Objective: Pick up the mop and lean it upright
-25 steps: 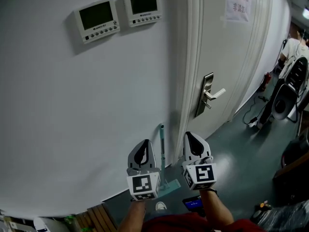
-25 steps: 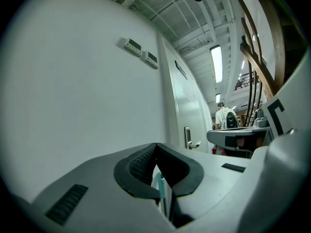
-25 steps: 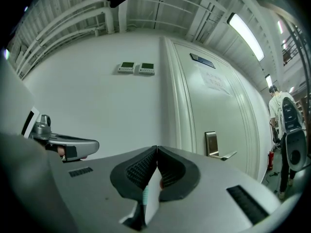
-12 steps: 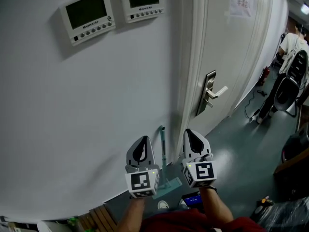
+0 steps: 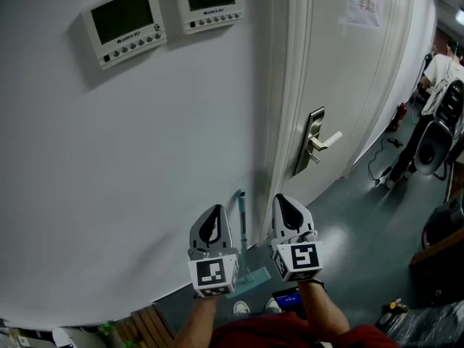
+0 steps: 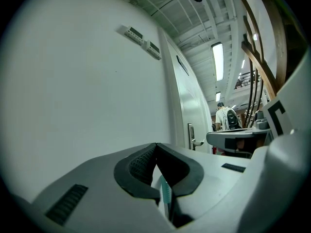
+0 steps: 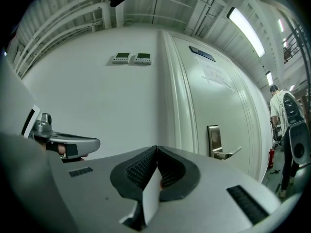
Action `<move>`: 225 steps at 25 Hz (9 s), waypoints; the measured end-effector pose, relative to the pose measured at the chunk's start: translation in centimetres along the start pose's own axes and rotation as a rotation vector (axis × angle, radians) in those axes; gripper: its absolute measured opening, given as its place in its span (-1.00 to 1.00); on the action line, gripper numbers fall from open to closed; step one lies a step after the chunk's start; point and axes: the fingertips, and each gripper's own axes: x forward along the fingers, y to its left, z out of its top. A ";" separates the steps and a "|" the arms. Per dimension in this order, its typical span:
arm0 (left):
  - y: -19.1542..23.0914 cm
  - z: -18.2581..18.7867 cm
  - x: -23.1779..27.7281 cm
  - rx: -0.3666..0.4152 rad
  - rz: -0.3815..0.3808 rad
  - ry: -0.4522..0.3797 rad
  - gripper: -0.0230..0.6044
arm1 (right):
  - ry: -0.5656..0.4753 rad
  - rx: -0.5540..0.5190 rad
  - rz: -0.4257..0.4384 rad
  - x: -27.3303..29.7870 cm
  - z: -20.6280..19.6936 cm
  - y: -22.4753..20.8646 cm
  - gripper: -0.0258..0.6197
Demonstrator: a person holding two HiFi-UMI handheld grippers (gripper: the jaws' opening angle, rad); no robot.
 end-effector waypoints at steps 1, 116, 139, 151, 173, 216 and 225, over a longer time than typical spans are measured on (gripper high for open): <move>0.0 0.0 0.0 -0.002 0.003 0.001 -0.88 | 0.002 0.000 0.004 0.1 -0.1 0.0 -0.87; 1.8 -2.1 -4.9 0.013 0.119 0.045 -0.88 | 0.155 0.000 0.222 -5.4 -10.1 8.4 -0.58; 1.1 2.3 -5.5 -0.032 0.122 -0.067 -0.88 | -0.067 -0.068 0.136 -6.0 3.4 4.5 -0.58; 1.0 3.1 -6.2 -0.035 0.152 -0.099 -0.88 | -0.067 -0.011 0.141 -6.3 3.1 4.1 -0.58; 0.3 3.4 -6.0 -0.012 0.134 -0.116 -0.88 | -0.075 -0.035 0.133 -6.5 3.7 3.3 -0.59; 0.5 2.2 -6.9 -0.003 0.156 -0.089 -0.88 | 0.220 -0.029 0.129 -6.4 -10.7 3.5 -0.59; 0.5 2.1 -6.5 -0.006 0.158 -0.086 -0.88 | 0.212 -0.040 0.142 -5.7 -10.8 3.4 -0.59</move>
